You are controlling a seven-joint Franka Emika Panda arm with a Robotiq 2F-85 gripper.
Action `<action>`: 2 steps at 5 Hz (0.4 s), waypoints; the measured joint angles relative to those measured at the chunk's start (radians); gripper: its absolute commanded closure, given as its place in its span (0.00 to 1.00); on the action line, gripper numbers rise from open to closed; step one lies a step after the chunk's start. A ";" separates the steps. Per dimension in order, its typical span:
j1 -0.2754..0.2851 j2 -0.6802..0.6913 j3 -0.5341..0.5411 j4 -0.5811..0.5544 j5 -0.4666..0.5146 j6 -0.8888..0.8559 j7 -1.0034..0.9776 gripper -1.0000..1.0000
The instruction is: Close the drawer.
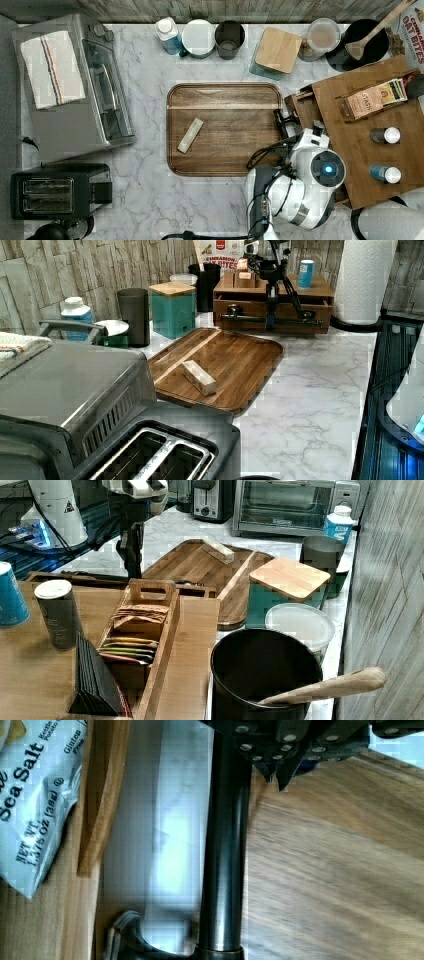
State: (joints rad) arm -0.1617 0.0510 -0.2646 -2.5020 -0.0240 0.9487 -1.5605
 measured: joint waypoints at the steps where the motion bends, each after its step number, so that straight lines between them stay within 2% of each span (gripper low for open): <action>1: -0.015 0.031 -0.024 0.012 0.000 0.088 -0.021 1.00; 2: -0.034 0.051 -0.045 0.014 0.050 0.165 -0.057 1.00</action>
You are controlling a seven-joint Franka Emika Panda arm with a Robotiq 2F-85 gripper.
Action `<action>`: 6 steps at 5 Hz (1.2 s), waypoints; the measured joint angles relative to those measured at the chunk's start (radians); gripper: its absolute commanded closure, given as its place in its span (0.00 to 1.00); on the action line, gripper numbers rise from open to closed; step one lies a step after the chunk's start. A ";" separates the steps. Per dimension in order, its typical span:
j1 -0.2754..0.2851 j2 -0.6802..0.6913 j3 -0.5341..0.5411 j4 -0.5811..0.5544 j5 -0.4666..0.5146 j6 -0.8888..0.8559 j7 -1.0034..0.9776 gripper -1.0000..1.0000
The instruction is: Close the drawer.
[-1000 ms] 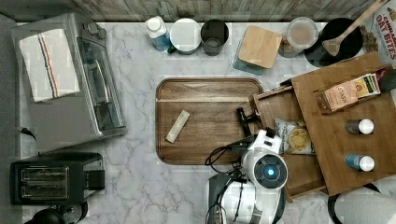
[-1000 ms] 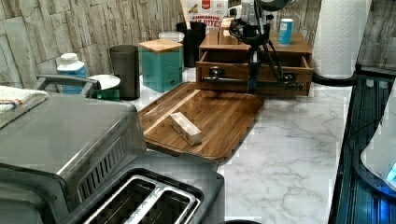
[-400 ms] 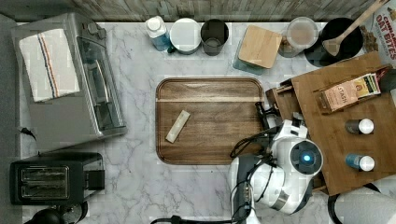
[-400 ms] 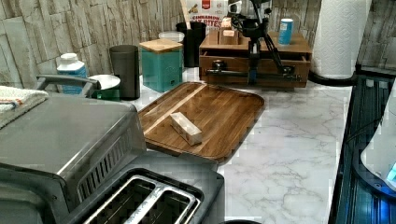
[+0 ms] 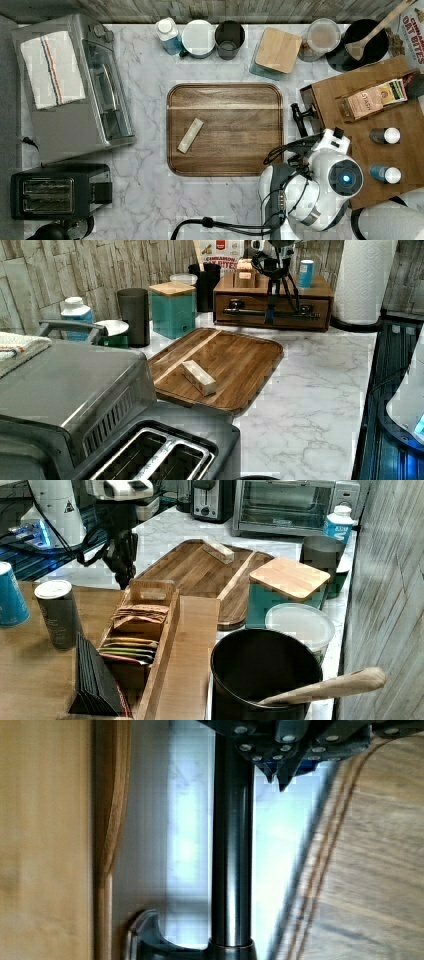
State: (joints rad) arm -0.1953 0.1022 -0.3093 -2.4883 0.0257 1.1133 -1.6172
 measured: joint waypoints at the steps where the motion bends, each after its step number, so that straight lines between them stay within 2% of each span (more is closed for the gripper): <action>1: 0.012 0.004 -0.008 0.002 -0.042 0.007 0.028 1.00; 2: 0.024 0.005 -0.008 -0.002 -0.199 0.013 0.171 1.00; 3: 0.028 0.009 -0.009 -0.002 -0.224 0.021 0.230 1.00; 6: 0.030 0.008 -0.010 -0.002 -0.232 0.020 0.230 1.00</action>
